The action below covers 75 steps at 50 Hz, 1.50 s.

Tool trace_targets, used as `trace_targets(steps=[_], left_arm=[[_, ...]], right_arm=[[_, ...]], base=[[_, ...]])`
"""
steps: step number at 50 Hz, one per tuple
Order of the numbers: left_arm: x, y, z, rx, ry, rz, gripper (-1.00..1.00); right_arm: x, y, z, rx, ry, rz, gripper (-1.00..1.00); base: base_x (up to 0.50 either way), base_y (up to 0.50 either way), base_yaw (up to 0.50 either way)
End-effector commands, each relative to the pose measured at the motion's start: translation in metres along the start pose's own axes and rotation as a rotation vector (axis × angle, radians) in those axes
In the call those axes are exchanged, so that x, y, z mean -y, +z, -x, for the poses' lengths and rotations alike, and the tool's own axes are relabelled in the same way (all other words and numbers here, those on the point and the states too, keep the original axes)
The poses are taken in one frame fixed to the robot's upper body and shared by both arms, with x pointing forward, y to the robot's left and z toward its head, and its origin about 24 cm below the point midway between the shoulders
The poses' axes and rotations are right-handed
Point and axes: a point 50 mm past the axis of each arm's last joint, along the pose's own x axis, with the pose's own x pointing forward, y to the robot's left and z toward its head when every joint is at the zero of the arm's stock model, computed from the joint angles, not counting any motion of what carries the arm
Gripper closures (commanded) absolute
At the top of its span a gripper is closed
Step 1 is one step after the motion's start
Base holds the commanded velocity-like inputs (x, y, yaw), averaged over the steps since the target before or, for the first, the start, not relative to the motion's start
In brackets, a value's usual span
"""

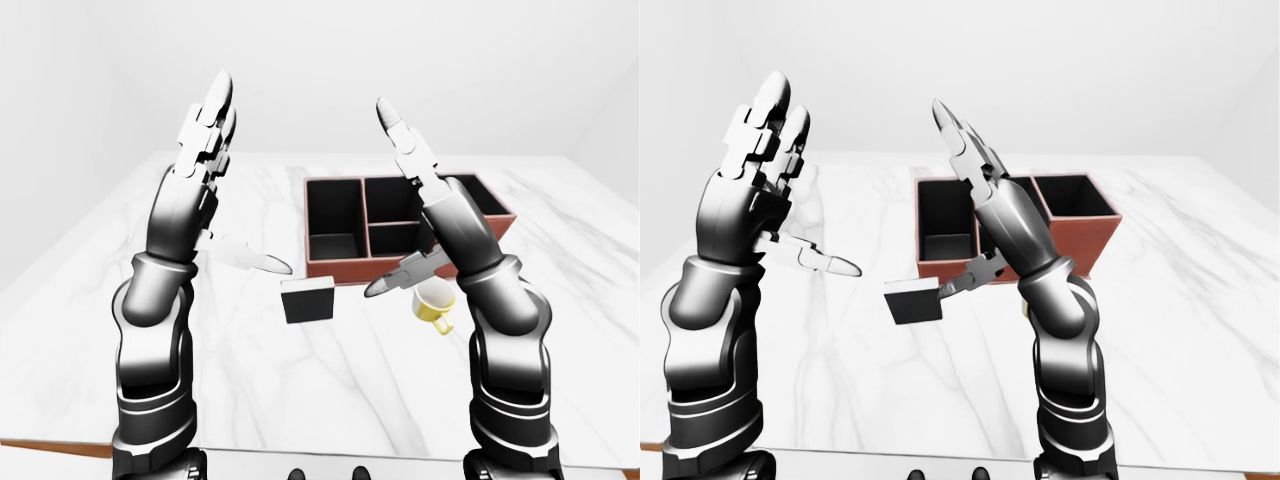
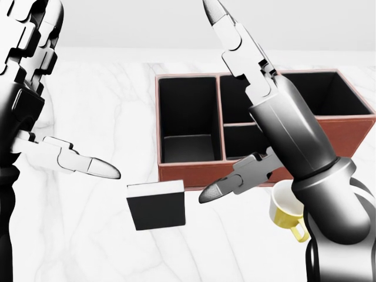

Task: Pick up the book and place it in the caddy.

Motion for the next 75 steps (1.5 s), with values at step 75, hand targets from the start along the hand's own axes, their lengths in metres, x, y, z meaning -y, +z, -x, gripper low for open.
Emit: trace_targets(steps=[75], left_arm=[[0.000, 0.001, 0.003, 0.000, 0.001, -0.002, -1.00]], right_arm=[[-0.009, 0.003, 0.005, -0.010, 0.043, 0.014, -1.00]], base=[[0.04, 0.00, 0.00]])
